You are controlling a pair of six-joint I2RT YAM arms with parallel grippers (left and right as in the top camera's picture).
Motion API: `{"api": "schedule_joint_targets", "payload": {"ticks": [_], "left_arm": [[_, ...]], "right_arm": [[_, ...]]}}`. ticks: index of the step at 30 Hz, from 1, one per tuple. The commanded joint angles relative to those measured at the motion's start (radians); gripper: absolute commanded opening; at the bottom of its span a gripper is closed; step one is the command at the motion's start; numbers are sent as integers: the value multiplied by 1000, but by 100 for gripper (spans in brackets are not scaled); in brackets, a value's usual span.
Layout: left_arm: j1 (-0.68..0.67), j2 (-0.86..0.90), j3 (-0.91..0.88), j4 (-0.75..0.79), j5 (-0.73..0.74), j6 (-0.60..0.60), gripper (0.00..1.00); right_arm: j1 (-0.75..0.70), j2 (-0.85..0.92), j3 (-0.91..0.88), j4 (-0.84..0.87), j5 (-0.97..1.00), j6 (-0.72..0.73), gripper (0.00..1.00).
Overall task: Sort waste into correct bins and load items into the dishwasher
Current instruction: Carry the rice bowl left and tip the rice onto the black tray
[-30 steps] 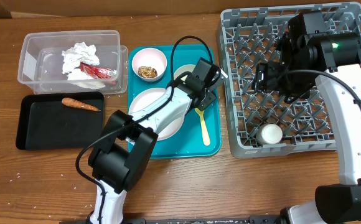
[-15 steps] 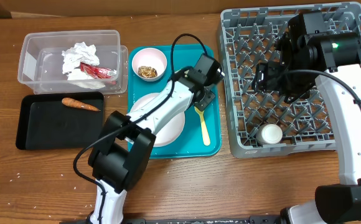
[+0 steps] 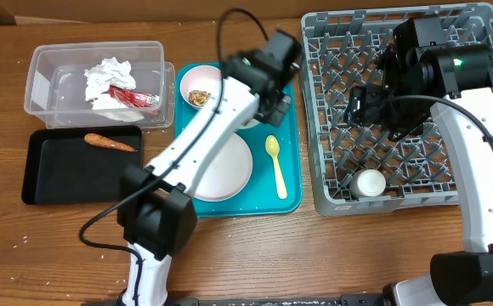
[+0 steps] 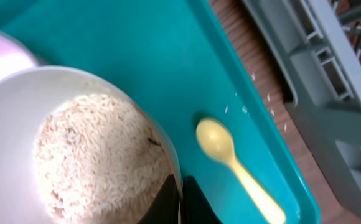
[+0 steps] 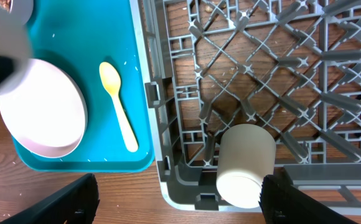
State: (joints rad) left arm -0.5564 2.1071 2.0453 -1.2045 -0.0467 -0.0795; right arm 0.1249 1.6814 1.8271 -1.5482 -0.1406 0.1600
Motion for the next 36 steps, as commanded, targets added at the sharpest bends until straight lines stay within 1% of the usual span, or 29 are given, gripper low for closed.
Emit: {"api": "schedule_joint_targets", "payload": {"ticks": [1, 4, 10, 13, 17, 22, 24, 29, 33, 36], "left_arm": [[93, 4, 139, -126, 76, -64, 4], [153, -8, 201, -247, 69, -71, 4], [281, -108, 210, -403, 66, -70, 4], [355, -175, 208, -446, 97, -62, 4], [455, -254, 201, -474, 153, -13, 4], [649, -345, 91, -475, 360, 132, 4], [728, -373, 26, -461, 416, 172, 4], [925, -430, -178, -373, 624, 284, 4], [1062, -436, -348, -304, 872, 423, 4], [1154, -435, -496, -217, 1002, 461, 4]], "right_arm": [[-3, -19, 20, 1, 9, -4, 85], [-3, -19, 20, -7, 9, -4, 85], [-3, -19, 20, -10, 9, -4, 85], [-3, -19, 20, -10, 9, -4, 86], [-3, -19, 20, -10, 8, -4, 86], [-3, -19, 20, -17, 8, -4, 86], [-3, -19, 20, -21, 8, -4, 86], [-3, -19, 20, -22, 8, -3, 86], [-3, -19, 20, -26, 8, -3, 86], [-3, -19, 20, -32, 8, -3, 86]]}}
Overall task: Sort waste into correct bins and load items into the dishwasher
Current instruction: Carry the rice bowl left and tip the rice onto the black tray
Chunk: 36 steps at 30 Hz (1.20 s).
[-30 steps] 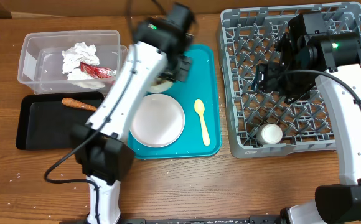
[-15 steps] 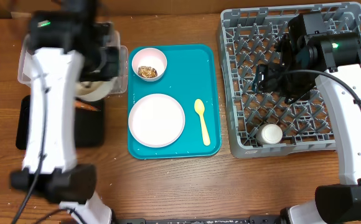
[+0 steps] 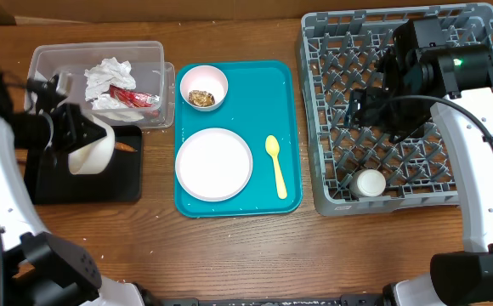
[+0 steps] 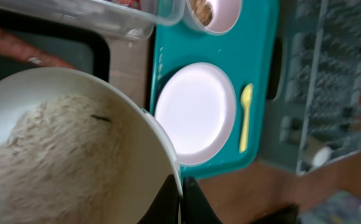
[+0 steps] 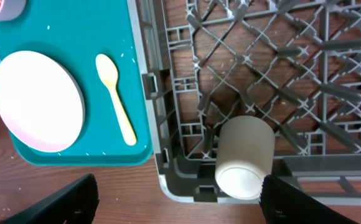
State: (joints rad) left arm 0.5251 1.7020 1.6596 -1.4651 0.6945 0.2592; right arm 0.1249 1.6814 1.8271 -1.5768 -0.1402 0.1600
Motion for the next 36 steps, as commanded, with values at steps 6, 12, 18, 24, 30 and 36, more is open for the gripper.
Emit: {"api": "schedule_joint_targets", "payload": {"ticks": [6, 12, 18, 24, 30, 36], "left_arm": [[217, -28, -393, 283, 451, 122, 4], [311, -23, -577, 517, 615, 61, 4], [379, -20, -632, 642, 695, -21, 4], [415, -20, -632, 722, 817, -169, 5], [425, -20, -631, 795, 886, -385, 4], [425, -20, -631, 813, 886, -451, 4]], "right_arm": [[-3, -19, 20, -9, 3, -3, 86], [-3, -19, 20, -9, 3, -3, 86], [-3, -19, 20, -9, 3, -3, 86], [-3, -19, 20, -10, 3, -3, 86], [-3, -19, 20, -9, 3, -3, 86], [-3, -19, 20, -13, 4, -3, 86]]}}
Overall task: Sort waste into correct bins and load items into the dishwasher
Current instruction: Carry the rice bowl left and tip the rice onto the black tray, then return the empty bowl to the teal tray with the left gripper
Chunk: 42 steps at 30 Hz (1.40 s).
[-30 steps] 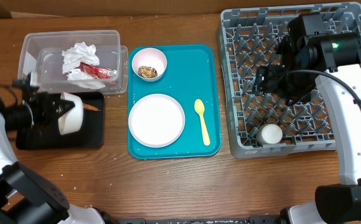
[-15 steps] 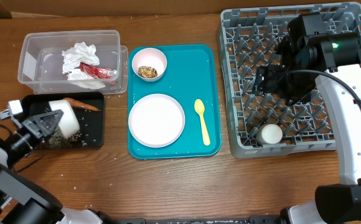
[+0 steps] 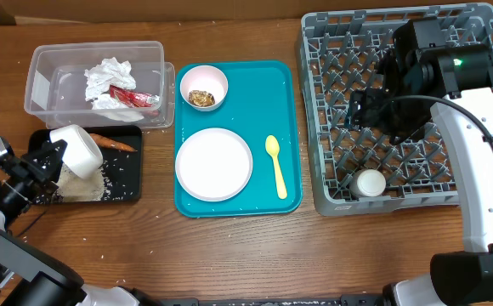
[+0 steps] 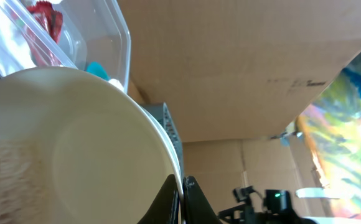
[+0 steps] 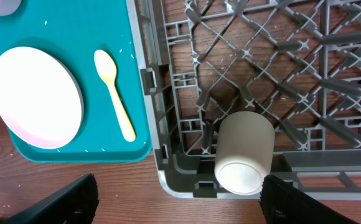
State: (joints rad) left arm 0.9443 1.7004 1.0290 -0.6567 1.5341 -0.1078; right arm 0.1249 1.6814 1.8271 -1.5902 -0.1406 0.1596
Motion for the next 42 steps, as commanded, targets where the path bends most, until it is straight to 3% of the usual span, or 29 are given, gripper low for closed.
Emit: {"api": "schedule_joint_targets", "payload": {"ticks": [1, 24, 29, 31, 35, 40, 41, 42], "left_arm": [[6, -18, -1, 5, 47, -92, 4], [-14, -27, 3, 61, 46, -137, 4], [-110, -83, 116, 66, 37, -127, 4], [-186, -122, 193, 75, -33, -129, 4], [-418, -190, 370, 76, -329, -130, 4], [-780, -194, 489, 82, -659, 14, 4], [-922, -187, 490, 79, -869, 52, 4], [-984, -179, 490, 73, -970, 68, 4]], "right_arm": [[-3, -19, 20, 0, 4, -3, 86], [-3, -19, 20, -2, 5, -3, 86], [-3, -19, 20, 7, 5, -3, 86], [-3, -19, 20, 11, 5, -3, 86], [-3, -19, 20, 10, 5, -3, 87], [-3, -19, 19, 9, 5, -3, 87], [-3, -19, 20, 6, 5, -3, 86], [-3, -19, 19, 5, 5, -3, 86]]}}
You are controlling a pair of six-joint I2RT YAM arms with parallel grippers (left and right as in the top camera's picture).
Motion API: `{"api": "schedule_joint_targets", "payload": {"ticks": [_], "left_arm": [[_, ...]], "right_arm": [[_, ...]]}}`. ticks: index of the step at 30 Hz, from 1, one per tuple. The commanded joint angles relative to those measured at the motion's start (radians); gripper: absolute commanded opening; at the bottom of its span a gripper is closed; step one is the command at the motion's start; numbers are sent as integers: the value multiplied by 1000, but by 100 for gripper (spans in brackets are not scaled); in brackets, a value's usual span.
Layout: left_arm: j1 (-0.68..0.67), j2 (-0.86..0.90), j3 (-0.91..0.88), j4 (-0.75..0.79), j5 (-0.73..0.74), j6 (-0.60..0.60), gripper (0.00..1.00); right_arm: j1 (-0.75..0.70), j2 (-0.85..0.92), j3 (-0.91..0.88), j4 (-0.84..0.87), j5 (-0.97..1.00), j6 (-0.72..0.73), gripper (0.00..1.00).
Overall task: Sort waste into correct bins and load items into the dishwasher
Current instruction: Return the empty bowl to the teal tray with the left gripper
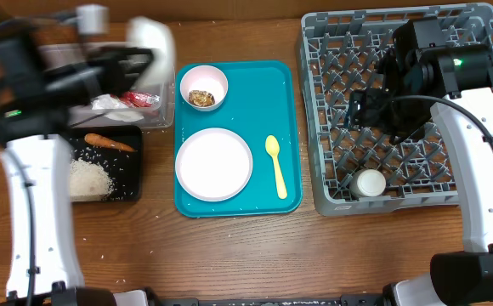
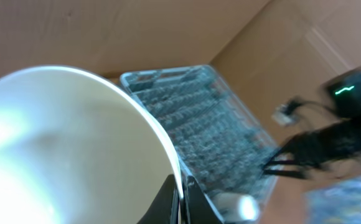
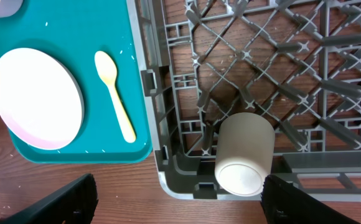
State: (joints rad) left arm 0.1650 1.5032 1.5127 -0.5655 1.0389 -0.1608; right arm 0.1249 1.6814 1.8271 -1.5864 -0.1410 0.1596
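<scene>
My left gripper point(image 1: 140, 53) is shut on the rim of a white bowl point(image 1: 150, 36), held up and blurred over the right end of the clear bin point(image 1: 155, 115). In the left wrist view the bowl point(image 2: 75, 149) is empty, with the gripper point(image 2: 182, 194) pinching its edge. A rice pile point(image 1: 89, 178) and a carrot point(image 1: 109, 142) lie on the black tray point(image 1: 130, 185). My right gripper point(image 1: 372, 109) hangs open over the grey dish rack point(image 1: 314, 127), its fingers wide apart point(image 3: 177, 211). A cream cup point(image 3: 244, 158) lies on its side in the rack's near corner.
The teal tray point(image 1: 291, 127) carries a small pink bowl with food scraps point(image 1: 202, 87), a white plate point(image 1: 214, 164) and a yellow spoon point(image 1: 274, 166). Crumpled paper and a red wrapper point(image 1: 140, 99) lie in the clear bin. Cardboard stands along the back edge.
The left gripper with the bowl was low at the black tray's left end, tipped over the rice. Now it is raised at the back, over the clear bin's right end. The right arm is unchanged.
The left gripper first held the bowl full of rice over the teal tray. Then the bowl was above the black tray, still full. Then it was tipped, with the rice lying on the black tray. Now the empty bowl is up by the clear bin.
</scene>
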Motion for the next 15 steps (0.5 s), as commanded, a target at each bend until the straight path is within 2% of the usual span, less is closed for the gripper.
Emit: {"api": "schedule_joint_targets", "payload": {"ticks": [1, 4, 6, 9, 11, 15], "left_arm": [[-274, 34, 6, -20, -591, 145, 4], [-438, 107, 6, 3, -785, 272, 4], [-524, 171, 6, 17, -837, 388, 4], [-619, 268, 6, 27, -912, 491, 4], [-679, 351, 6, 47, -1003, 522, 4], [-716, 442, 6, 54, -1048, 533, 4]], "right_arm": [[-3, -19, 19, 1, 6, -3, 86], [-3, -19, 19, 6, 6, -3, 87], [-3, -19, 19, 12, 6, -3, 87], [-3, -19, 19, 15, 6, -3, 87], [-3, -19, 19, 13, 6, -3, 87], [-3, -19, 19, 13, 6, -3, 87]]}}
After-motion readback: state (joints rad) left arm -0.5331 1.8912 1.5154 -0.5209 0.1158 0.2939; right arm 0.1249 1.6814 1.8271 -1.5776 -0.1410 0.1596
